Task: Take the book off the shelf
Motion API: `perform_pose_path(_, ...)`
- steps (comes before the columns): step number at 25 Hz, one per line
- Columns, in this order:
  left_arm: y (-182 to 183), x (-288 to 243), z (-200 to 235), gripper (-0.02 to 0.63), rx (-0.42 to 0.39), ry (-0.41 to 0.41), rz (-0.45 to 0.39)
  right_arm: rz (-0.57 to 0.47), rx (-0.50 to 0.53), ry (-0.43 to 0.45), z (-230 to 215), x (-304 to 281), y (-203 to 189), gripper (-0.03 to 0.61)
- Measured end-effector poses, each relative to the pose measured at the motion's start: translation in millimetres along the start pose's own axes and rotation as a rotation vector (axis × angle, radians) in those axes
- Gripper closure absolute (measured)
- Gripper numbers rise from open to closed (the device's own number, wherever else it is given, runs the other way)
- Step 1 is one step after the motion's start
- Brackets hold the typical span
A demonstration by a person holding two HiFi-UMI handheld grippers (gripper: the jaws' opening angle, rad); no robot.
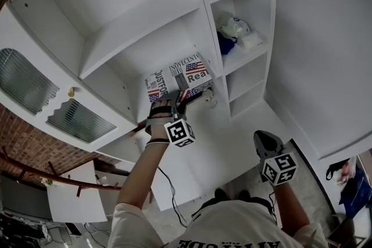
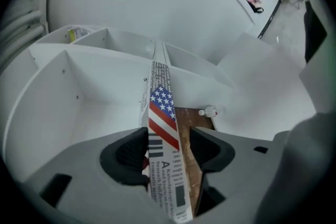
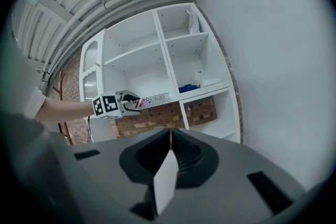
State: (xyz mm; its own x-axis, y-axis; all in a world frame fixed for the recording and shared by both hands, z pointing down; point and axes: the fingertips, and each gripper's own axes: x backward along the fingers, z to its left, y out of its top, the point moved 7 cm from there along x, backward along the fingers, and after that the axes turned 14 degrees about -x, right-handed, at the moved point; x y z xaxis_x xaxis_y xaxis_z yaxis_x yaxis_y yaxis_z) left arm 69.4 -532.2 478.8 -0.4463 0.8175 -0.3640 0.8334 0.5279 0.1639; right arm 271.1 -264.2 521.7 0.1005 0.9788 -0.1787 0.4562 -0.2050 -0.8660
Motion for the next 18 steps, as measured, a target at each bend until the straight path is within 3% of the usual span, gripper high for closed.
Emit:
perform_pose_path(4, -2, 3, -4, 0.423, -0.048, 0.153, 0.060, 0.008, -0.007, -0.002, -4, 2, -1, 0.545)
perform_pose_path(10, 7, 22, -9, 0.425, -0.034, 0.171, 0.040, 0.015, -0.004, 0.010, -7, 9, 0, 0.545)
perform_pose_path(18, 7, 59, 7, 0.431, 0.100, 0.211, -0.001, 0.021, 0.006, 0.055, -7, 16, 3, 0.545)
